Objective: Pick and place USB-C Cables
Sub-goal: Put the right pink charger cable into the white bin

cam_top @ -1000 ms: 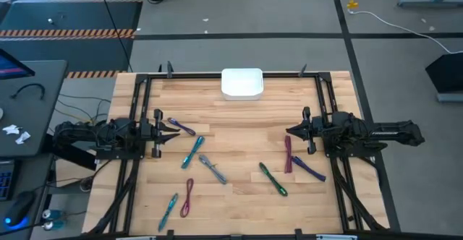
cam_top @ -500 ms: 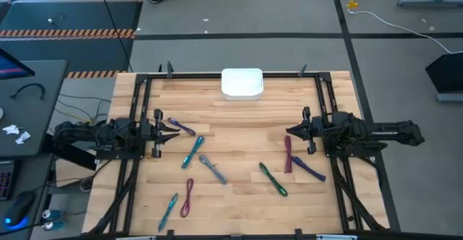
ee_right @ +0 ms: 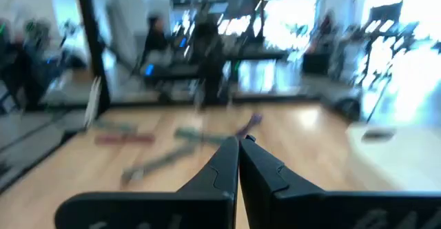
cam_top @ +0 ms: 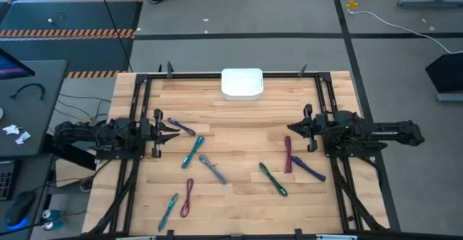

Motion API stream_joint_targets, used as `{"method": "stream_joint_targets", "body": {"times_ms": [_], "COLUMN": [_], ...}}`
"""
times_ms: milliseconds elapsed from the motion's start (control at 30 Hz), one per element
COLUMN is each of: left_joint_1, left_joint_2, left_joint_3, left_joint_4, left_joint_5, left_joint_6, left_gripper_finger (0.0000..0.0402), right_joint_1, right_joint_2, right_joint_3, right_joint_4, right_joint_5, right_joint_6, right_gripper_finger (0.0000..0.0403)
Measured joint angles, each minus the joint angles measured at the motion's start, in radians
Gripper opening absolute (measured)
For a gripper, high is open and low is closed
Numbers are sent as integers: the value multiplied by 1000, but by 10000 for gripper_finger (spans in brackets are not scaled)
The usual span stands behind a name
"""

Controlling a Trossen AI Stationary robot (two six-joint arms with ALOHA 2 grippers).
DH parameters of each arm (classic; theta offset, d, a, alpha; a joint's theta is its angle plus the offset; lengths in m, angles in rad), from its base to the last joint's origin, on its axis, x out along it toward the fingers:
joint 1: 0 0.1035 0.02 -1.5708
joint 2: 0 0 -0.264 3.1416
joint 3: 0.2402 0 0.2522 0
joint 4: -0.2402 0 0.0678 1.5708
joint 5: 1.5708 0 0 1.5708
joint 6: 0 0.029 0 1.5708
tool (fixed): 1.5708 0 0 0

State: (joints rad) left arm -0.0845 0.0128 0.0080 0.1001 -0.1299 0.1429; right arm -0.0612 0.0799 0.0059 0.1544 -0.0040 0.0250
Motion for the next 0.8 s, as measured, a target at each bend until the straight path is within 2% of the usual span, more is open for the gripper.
{"method": "stream_joint_targets", "body": {"times_ms": [100,200,300,533,633,700,733,800], "left_joint_1": [0,0,0,0,0,0,0,0], "left_joint_2": [0,0,0,0,0,0,0,0], "left_joint_3": [0,0,0,0,0,0,0,0], "left_joint_4": [0,0,0,0,0,0,0,0], "left_joint_5": [0,0,0,0,0,0,0,0], "left_joint_6": [0,0,0,0,0,0,0,0], "left_gripper_finger": [58,54,51,57,59,58,57,54], "right_joint_1": [0,0,0,2,2,2,2,2], "right_joint_2": [0,0,3,27,40,51,60,96], "right_joint_3": [0,0,0,0,2,27,51,127], "right_joint_4": [122,193,253,582,685,643,583,369], "right_joint_5": [37,33,29,-84,-120,-117,-78,68], "right_joint_6": [11,82,88,105,45,4,13,66], "right_gripper_finger": [19,19,19,19,19,19,19,19]}}
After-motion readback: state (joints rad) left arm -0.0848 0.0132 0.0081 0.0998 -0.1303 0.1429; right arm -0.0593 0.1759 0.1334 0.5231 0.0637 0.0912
